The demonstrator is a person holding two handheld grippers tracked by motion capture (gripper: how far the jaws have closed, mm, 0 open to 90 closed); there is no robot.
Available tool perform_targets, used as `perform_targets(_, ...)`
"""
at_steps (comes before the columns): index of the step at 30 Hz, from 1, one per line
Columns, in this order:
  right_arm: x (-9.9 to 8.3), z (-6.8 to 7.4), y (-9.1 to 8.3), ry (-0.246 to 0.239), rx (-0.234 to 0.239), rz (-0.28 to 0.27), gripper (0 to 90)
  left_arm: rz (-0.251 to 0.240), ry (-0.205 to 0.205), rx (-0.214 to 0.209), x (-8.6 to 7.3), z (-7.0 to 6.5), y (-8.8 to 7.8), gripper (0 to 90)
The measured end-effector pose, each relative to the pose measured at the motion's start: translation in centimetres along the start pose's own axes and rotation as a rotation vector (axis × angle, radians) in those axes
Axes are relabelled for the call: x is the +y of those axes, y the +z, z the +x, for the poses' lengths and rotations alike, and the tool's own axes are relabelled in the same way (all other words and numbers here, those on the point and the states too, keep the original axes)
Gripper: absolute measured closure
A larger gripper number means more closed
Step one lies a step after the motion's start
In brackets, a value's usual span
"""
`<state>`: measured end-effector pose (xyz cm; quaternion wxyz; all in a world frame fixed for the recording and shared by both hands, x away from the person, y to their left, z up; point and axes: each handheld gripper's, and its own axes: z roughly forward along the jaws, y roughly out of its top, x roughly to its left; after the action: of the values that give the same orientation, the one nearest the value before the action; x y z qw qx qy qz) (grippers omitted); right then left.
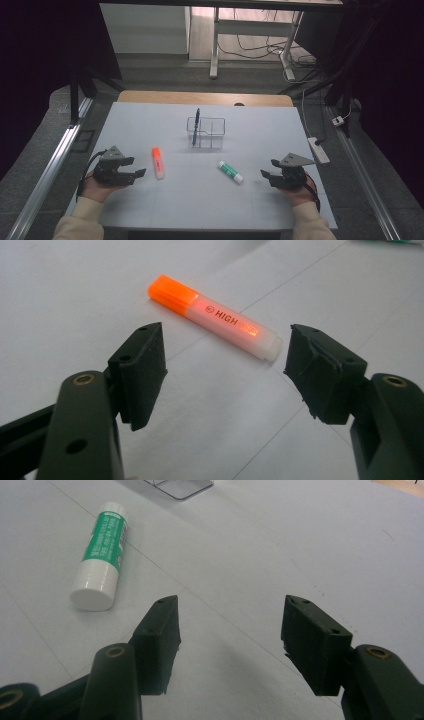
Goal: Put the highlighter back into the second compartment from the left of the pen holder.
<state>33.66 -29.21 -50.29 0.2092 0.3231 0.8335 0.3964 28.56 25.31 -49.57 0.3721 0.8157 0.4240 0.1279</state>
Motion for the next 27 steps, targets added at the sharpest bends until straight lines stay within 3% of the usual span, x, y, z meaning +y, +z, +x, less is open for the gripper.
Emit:
perform_targets(7, -0.1, 0.0, 0.0, 0.002, 0.002, -0.002, 40.4, 0.045, 0.051, 0.005, 0.9, 0.1, 0.7, 32.2)
perform_targets(16, -0.1, -0.1, 0.1, 0.002, 0.0, 0.005, 40.4, 0.144, -0.008, 0.032, 3.4, 0.6, 2.6, 31.2)
perform_targets(21, -0.1, -0.1, 0.0, 0.004, 0.007, 0.001, 40.4, 0.201, 0.018, 0.036, 4.9, 0.5, 3.5, 31.0)
perform_targets(24, -0.1, -0.1, 0.0, 0.003, 0.008, 0.002, 40.5, 0.243, -0.014, 0.048, 5.8, 0.7, 4.1, 30.7)
perform_targets(27, -0.1, -0.1, 0.0, 0.01, 0.013, -0.008, 40.5, 0.263, -0.081, 0.061, 6.6, 1.1, 4.6, 31.2)
